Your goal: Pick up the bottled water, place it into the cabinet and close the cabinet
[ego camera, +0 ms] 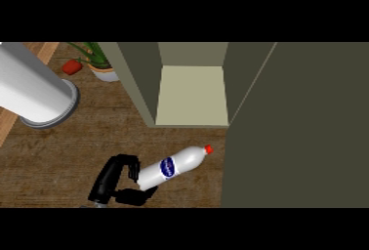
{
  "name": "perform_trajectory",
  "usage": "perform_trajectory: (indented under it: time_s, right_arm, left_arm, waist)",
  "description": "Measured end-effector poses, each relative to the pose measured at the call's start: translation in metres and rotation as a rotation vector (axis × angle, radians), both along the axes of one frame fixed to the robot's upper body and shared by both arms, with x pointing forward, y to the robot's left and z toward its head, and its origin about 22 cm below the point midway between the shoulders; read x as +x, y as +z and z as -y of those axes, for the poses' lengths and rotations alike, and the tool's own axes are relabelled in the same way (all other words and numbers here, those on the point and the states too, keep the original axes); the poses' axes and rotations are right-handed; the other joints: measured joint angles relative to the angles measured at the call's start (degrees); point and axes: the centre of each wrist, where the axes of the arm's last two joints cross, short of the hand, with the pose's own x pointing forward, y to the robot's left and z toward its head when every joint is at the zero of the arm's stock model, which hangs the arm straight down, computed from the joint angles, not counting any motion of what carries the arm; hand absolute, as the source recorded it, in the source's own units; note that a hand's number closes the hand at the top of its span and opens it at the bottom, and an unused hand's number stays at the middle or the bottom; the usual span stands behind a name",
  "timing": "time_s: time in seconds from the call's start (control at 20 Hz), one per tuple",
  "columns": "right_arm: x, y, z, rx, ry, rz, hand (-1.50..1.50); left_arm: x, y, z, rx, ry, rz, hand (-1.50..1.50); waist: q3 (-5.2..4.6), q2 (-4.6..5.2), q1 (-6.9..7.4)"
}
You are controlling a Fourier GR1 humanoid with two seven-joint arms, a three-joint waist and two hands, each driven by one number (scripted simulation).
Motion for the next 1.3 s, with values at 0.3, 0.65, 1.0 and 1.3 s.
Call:
perform_trajectory:
  time_s: [0.3,0.65,1.0,1.3]
  right_arm:
    - [-0.003,0.0,0.003,-0.015,0.012,-0.004,-1.5]
    - [-0.008,0.002,0.002,-0.013,0.02,-0.025,-1.5]
    - [-0.008,0.001,0.005,-0.028,0.019,-0.015,-1.5]
    - [-0.008,0.001,0.011,-0.056,0.015,0.003,-1.5]
  left_arm:
    - [-0.008,-0.02,0.0,-0.357,0.075,0.093,1.5]
    - [0.01,-0.022,0.02,-0.542,0.03,0.124,1.5]
    - [0.042,0.009,0.066,-0.583,0.022,0.128,1.5]
    - [0.07,0.039,0.099,-0.577,0.031,0.105,1.5]
  waist:
    - [0.24,0.14,-0.98]
    - [0.53,0.01,-1.39]
    - [0.62,-0.01,-1.56]
    - [0.64,0.05,-1.87]
